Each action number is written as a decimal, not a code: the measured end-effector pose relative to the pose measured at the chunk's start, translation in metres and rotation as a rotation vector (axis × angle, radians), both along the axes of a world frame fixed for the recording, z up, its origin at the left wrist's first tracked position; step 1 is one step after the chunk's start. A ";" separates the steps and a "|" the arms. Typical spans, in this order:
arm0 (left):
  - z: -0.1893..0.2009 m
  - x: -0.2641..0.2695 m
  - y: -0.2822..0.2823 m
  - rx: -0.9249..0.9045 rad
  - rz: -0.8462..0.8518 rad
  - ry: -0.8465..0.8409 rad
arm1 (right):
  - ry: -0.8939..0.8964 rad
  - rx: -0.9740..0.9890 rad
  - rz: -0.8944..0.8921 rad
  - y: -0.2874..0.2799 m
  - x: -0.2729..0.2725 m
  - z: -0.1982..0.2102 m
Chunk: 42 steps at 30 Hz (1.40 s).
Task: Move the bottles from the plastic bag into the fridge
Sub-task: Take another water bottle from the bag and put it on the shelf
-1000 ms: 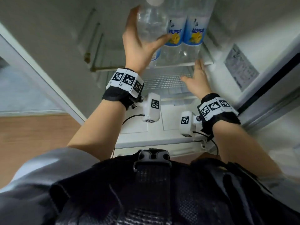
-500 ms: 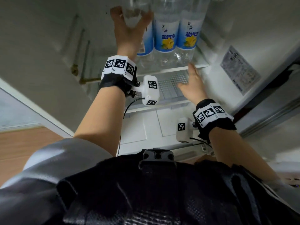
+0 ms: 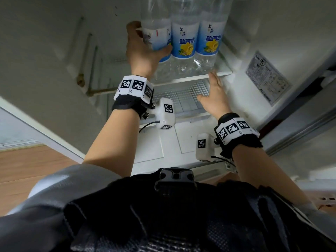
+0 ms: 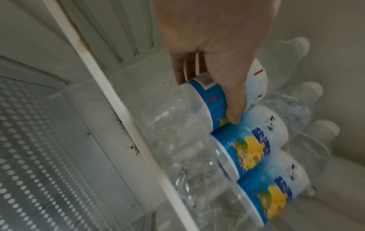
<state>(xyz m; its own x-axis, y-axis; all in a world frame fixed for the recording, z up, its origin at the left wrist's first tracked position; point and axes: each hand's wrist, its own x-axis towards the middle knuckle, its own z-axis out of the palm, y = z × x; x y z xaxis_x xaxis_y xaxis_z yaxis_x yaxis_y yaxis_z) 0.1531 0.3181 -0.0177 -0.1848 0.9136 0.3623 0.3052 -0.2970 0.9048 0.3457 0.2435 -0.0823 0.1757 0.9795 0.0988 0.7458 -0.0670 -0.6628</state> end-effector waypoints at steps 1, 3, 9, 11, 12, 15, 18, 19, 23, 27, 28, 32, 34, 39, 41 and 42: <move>0.000 -0.003 0.001 -0.023 -0.017 -0.017 | 0.000 -0.003 0.001 0.000 0.000 0.000; -0.002 -0.012 0.004 -0.071 -0.070 -0.071 | 0.006 -0.002 0.001 0.000 0.000 0.000; -0.004 -0.006 -0.005 -0.101 -0.202 -0.035 | 0.015 -0.006 -0.001 -0.001 0.000 -0.001; -0.002 0.005 -0.006 -0.053 -0.102 0.107 | 0.023 -0.003 0.006 -0.002 0.000 -0.001; -0.002 0.009 -0.007 -0.028 -0.024 0.162 | 0.023 -0.002 0.009 -0.003 0.000 -0.002; 0.000 0.012 -0.007 0.015 0.089 0.146 | 0.010 0.001 0.012 -0.003 0.002 -0.002; -0.002 0.008 -0.004 -0.010 0.076 0.057 | 0.010 0.006 0.009 -0.003 0.001 -0.003; -0.003 0.007 -0.003 -0.028 0.056 0.023 | 0.012 0.005 0.007 -0.003 0.000 -0.003; -0.004 0.004 -0.002 -0.056 0.005 -0.032 | 0.013 -0.002 0.019 -0.004 0.001 -0.003; -0.005 -0.001 0.001 -0.094 -0.054 -0.028 | 0.015 -0.005 0.030 -0.003 0.004 -0.002; -0.004 -0.003 0.002 -0.103 -0.064 -0.022 | 0.018 -0.007 0.029 -0.003 0.004 -0.003; -0.004 -0.006 0.002 -0.110 -0.108 -0.012 | 0.032 0.000 0.030 -0.004 0.003 -0.004; -0.005 -0.006 0.001 -0.120 -0.138 -0.015 | 0.027 -0.005 0.037 -0.004 0.003 -0.005; -0.014 0.000 -0.008 -0.136 -0.194 -0.100 | 0.123 -0.028 0.078 -0.010 0.003 -0.005; -0.021 0.007 -0.020 -0.109 -0.147 -0.078 | 0.174 0.007 0.094 -0.019 0.003 -0.004; -0.024 0.011 -0.030 -0.079 -0.089 -0.013 | 0.204 0.018 0.099 -0.025 0.004 -0.004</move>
